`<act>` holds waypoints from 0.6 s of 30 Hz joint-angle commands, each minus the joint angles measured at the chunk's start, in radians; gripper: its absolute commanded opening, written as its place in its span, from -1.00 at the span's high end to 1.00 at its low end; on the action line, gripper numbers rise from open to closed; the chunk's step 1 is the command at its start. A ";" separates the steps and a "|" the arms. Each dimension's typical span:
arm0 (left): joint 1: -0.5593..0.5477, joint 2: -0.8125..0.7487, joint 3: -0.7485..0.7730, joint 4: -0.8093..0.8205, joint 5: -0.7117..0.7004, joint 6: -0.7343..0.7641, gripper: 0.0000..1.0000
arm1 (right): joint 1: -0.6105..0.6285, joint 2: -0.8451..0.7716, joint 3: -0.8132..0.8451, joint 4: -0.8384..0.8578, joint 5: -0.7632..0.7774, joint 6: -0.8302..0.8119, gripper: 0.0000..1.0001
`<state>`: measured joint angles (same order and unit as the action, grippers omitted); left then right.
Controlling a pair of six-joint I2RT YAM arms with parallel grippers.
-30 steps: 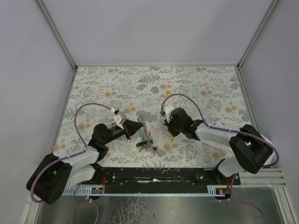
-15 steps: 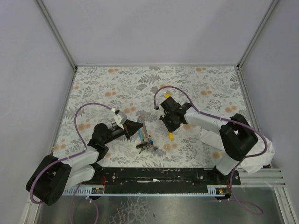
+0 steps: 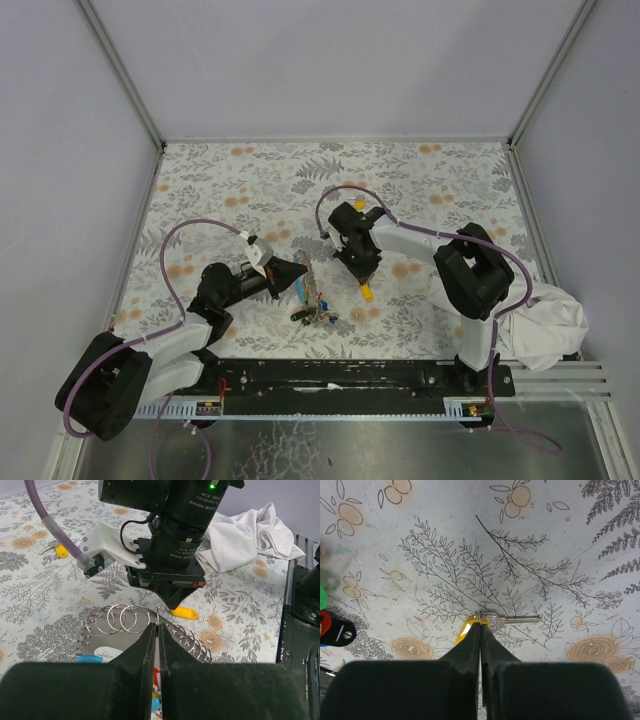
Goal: Put the keys on the keyring
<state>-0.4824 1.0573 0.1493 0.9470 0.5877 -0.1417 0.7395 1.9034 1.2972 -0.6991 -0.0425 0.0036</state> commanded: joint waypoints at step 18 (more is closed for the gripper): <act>0.005 0.000 0.021 -0.013 0.024 0.019 1.00 | -0.002 -0.293 -0.253 0.348 -0.074 0.033 0.46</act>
<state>-0.4824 1.0573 0.1497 0.9417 0.5953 -0.1413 0.7395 1.7267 1.1477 -0.5301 -0.0895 0.0059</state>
